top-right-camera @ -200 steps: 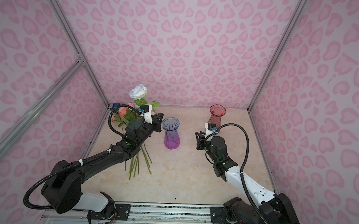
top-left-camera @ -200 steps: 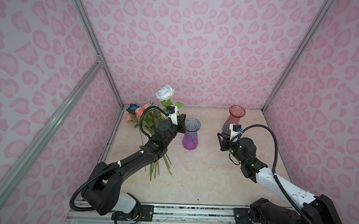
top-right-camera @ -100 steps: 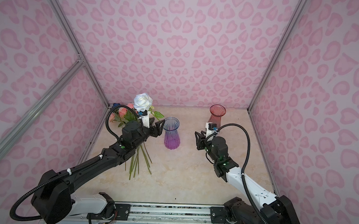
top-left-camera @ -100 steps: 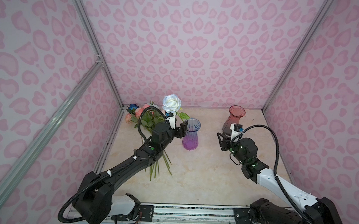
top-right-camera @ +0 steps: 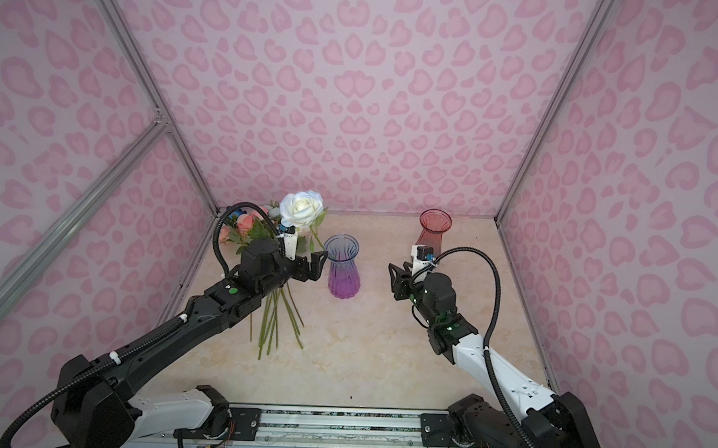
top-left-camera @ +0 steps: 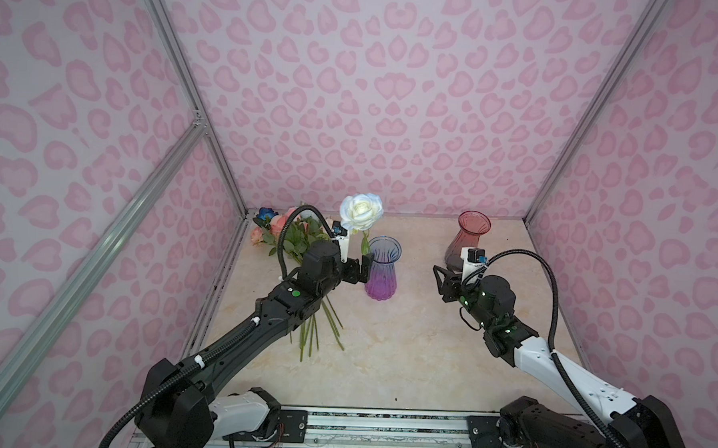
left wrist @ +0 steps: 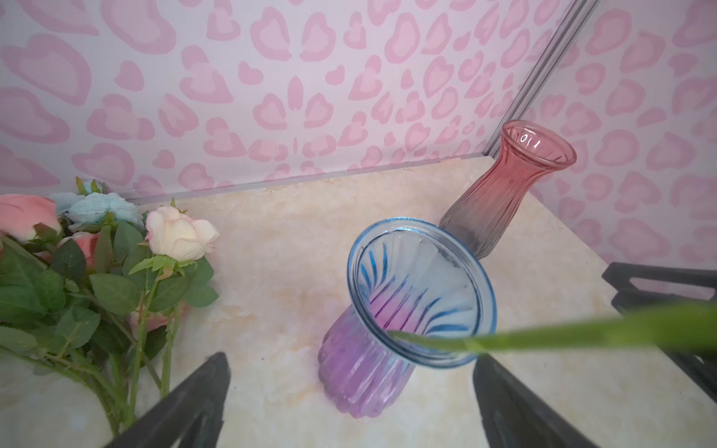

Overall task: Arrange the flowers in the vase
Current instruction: 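Open the left gripper to release the rose and draw back toward the bunch, then lower the left gripper into the bunch and grasp a pink-white rose stem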

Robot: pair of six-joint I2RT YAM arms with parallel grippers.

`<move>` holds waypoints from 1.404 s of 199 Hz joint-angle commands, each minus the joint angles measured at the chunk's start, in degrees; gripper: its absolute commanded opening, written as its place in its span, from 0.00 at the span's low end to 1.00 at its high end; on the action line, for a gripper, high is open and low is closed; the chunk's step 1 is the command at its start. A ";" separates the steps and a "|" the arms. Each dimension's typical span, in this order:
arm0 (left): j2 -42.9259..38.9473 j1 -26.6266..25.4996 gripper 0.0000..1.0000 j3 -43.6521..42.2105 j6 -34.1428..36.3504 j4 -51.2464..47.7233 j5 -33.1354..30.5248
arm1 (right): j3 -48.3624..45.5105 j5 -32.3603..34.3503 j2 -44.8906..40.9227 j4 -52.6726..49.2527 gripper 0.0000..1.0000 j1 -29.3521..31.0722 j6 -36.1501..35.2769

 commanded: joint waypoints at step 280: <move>-8.39 21.43 0.96 1.68 -10.21 -27.23 -10.35 | 0.72 0.25 1.88 -0.42 0.43 -0.05 1.40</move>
